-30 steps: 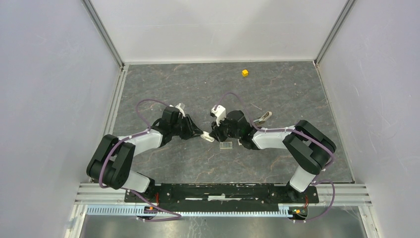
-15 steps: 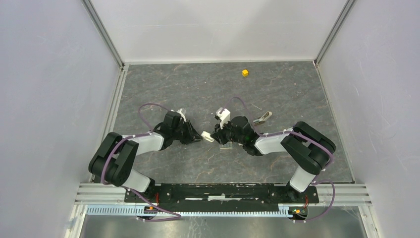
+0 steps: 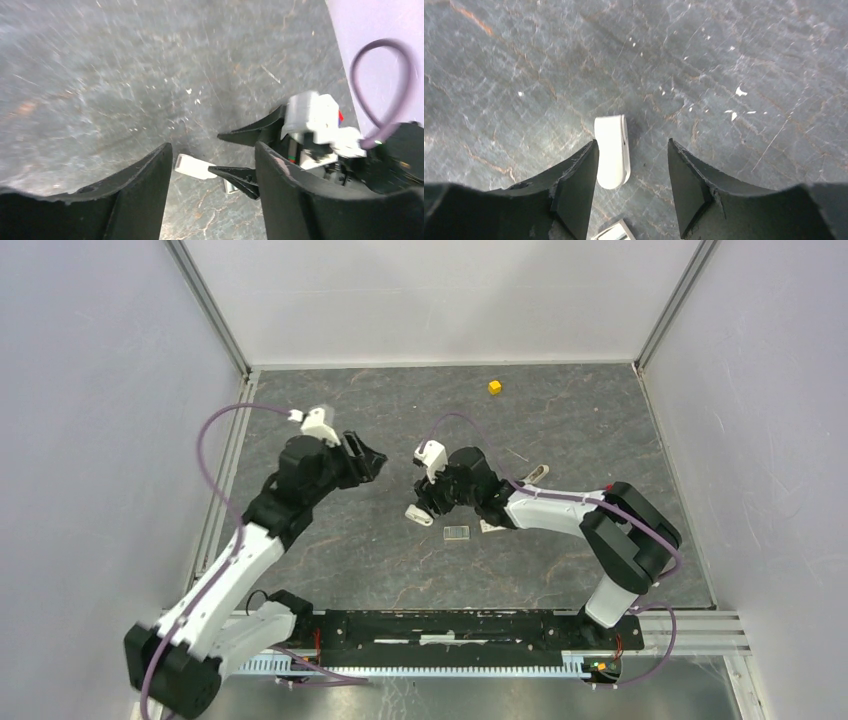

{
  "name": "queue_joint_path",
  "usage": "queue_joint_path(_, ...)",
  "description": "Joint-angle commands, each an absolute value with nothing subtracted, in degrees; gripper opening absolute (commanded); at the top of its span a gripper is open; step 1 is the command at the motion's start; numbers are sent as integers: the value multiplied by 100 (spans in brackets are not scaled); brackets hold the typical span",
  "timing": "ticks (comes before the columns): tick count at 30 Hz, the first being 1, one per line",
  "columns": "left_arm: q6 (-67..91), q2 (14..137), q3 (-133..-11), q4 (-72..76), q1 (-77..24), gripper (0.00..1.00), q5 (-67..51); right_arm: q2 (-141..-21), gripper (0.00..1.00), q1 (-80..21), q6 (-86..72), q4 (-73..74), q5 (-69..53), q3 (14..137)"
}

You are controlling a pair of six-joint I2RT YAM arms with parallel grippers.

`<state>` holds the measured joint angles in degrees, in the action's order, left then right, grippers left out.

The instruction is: Load the staples into the stapler

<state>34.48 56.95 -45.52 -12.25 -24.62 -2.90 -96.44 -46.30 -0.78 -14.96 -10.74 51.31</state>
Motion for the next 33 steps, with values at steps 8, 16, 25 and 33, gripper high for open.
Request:
queue_joint_path(8,1817,3266,-4368,-2763,-2470,100,1059,-10056,59,-5004,509,-736,-1081,5469)
queue_joint_path(16,1652,2945,-4324,-2794,-2473,100,1049,-10705,47,-5098,701,-513,-721,6127)
queue_joint_path(25,1643,2651,-4265,-2724,-2470,100,1046,-11584,33,-4911,764,-965,-322,7335)
queue_joint_path(33,1652,2553,-4261,-2774,-2471,100,1180,-12321,41,-4672,592,-781,-79,8765)
